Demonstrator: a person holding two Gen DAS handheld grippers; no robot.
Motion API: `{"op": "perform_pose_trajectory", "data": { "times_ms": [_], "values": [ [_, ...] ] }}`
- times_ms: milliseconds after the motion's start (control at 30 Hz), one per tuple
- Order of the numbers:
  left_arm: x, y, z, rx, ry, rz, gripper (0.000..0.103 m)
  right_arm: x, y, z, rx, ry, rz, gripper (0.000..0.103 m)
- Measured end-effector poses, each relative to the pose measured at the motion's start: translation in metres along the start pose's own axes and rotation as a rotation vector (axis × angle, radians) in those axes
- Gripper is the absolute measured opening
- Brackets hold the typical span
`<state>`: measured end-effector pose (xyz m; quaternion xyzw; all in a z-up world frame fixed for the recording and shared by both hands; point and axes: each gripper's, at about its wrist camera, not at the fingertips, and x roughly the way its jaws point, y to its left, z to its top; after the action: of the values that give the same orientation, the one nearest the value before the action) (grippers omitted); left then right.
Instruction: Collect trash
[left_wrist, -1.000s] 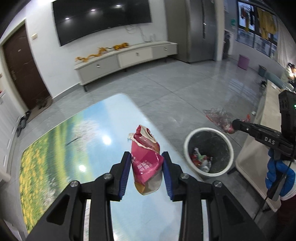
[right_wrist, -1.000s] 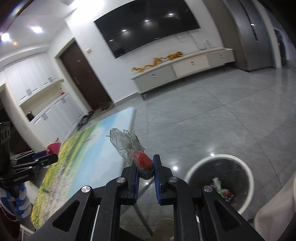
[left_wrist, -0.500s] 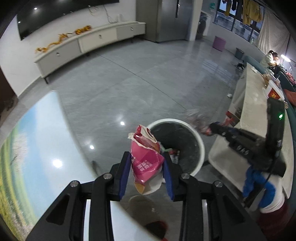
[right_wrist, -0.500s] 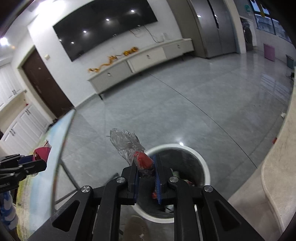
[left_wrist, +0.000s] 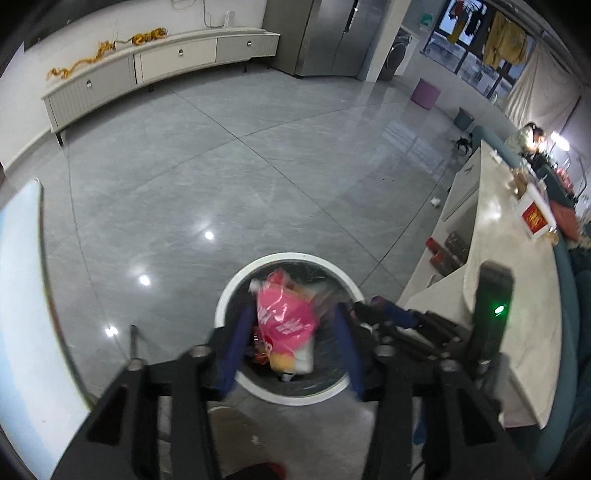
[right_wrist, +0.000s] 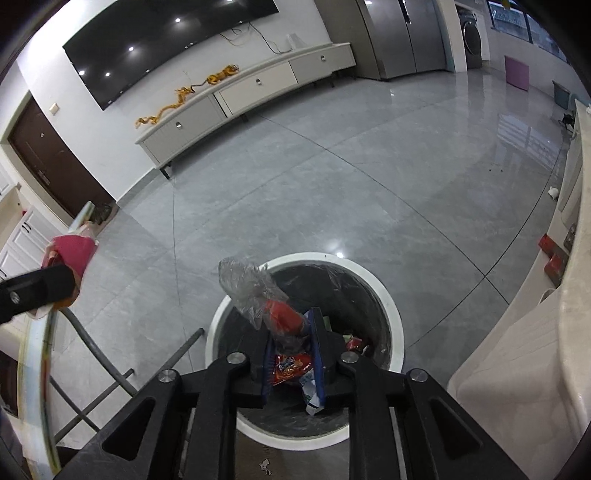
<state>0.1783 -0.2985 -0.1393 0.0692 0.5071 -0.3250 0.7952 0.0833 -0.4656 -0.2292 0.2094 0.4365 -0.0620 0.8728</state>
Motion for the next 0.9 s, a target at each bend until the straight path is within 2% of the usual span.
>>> {"op": "perform_pose_trajectory", "data": {
  "times_ms": [33, 67, 300, 500, 633, 900],
  "values": [
    [0.0, 0.001, 0.0, -0.006, -0.003, -0.006, 0.056, 0.003, -0.001, 0.001, 0.001, 0.003, -0.005, 0.032],
    [-0.001, 0.002, 0.001, -0.011, -0.006, -0.01, 0.057, 0.005, -0.001, 0.001, 0.003, 0.006, -0.008, 0.042],
    [-0.017, 0.012, -0.004, -0.033, -0.019, 0.017, 0.057, 0.004, -0.001, -0.002, 0.023, 0.014, -0.013, 0.045],
    [-0.048, 0.026, -0.013, -0.053, -0.081, 0.098, 0.057, -0.015, 0.016, 0.005, 0.003, -0.016, -0.007, 0.055],
    [-0.079, 0.042, -0.023, -0.076, -0.14, 0.175, 0.057, -0.033, 0.043, 0.012, -0.038, -0.049, 0.005, 0.061],
    [-0.155, 0.094, -0.057, -0.186, -0.286, 0.324, 0.059, -0.077, 0.133, 0.014, -0.186, -0.131, 0.082, 0.078]
  ]
}}
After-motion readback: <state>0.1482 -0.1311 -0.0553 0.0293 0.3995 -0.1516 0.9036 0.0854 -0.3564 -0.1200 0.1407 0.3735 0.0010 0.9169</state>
